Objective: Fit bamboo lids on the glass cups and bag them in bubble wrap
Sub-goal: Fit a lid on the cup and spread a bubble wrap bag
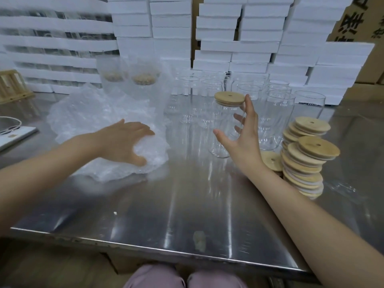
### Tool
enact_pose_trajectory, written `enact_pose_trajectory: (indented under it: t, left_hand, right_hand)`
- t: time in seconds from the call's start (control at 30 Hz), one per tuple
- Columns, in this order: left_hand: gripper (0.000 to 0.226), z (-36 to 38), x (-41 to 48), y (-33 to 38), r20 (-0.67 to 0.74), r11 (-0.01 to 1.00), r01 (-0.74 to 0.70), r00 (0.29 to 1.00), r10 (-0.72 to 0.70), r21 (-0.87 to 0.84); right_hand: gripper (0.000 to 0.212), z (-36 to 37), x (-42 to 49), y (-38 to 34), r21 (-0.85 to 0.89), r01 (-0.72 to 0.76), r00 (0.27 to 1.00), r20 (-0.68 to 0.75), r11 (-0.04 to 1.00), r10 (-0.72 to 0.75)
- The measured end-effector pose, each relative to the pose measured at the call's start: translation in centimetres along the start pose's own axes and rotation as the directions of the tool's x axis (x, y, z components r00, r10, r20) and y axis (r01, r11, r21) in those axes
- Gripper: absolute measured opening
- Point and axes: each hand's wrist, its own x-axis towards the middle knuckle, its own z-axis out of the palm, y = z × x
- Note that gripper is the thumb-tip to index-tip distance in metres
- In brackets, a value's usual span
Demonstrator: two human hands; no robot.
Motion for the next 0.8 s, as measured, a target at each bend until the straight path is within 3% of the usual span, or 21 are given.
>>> enact_pose_trajectory:
  t: [0.1, 0.17, 0.2, 0.27, 0.33, 0.4, 0.5, 0.6, 0.67, 0.73, 0.8]
  left_hand:
    - [0.105, -1.6, -0.1, -0.6, 0.199, 0.978, 0.046, 0.98, -0.004, -0.206]
    - [0.1, -2.3, -0.1, -0.6, 0.181, 0.869, 0.136, 0.982, -0.055, -0.476]
    - [0.08, -2.2, -0.1, -0.4, 0.115, 0.821, 0.133, 0.99, -0.082, -0.556]
    - [0.035, -1.6, 0.3, 0.1, -0.1, 0.831, 0.093, 0.979, -0.176, -0.548]
    - [0.034, -0.8, 0.6, 0.8, -0.286, 0.851, 0.108, 0.914, -0.289, -0.514]
    - [0.04, -0.6, 0.6, 1.4, -0.385, 0.845, 0.14, 0.843, -0.374, -0.516]
    - [0.044, -2.2, 0.1, 2.8, -0.552, 0.889, 0.166, 0.73, -0.402, -0.427]
    - [0.034, -5.5, -0.7, 5.9, -0.841, 0.962, -0.068, 0.505, -0.195, -0.264]
    - [0.028, -7.1, -0.1, 8.2, -0.902, 0.933, -0.303, 0.43, -0.046, -0.192]
    - [0.027, -7.2, 1.5, 10.4, -0.886, 0.839, -0.472, 0.463, -0.025, -0.27]
    - [0.028, -5.2, 3.3, 12.4, -0.822, 0.745, -0.503, 0.559, -0.105, -0.437]
  right_hand:
    - [0.101, 0.1, 0.1, 0.0, -0.001, -0.002, 1.0, 0.007, 1.0, 0.002]
    - [0.101, 0.1, 0.0, 0.0, 0.004, -0.004, 1.0, 0.009, 1.0, 0.004]
    - [0.102, 0.1, 0.0, 0.0, 0.006, -0.005, 1.0, 0.011, 1.0, 0.005]
    - [0.102, 0.1, 0.0, 0.0, 0.01, -0.006, 1.0, 0.012, 1.0, 0.006]
    - [0.101, 0.1, 0.1, 0.0, 0.01, -0.005, 1.0, 0.012, 1.0, 0.005]
    - [0.102, 0.1, 0.1, 0.0, 0.011, -0.007, 1.0, 0.012, 1.0, 0.007]
    - [0.103, 0.2, 0.1, 0.1, 0.01, -0.006, 1.0, 0.007, 1.0, 0.006]
    - [0.103, 0.2, 0.1, 0.1, -0.003, 0.0, 1.0, -0.015, 1.0, 0.0]
    - [0.103, 0.3, 0.2, -0.1, -0.008, -0.001, 1.0, -0.027, 1.0, 0.001]
    - [0.104, 0.2, 0.1, -0.3, -0.009, 0.005, 0.999, -0.049, 1.0, -0.005]
    - [0.105, 0.1, 0.0, -0.4, -0.024, 0.023, 0.997, -0.074, 0.999, -0.025]
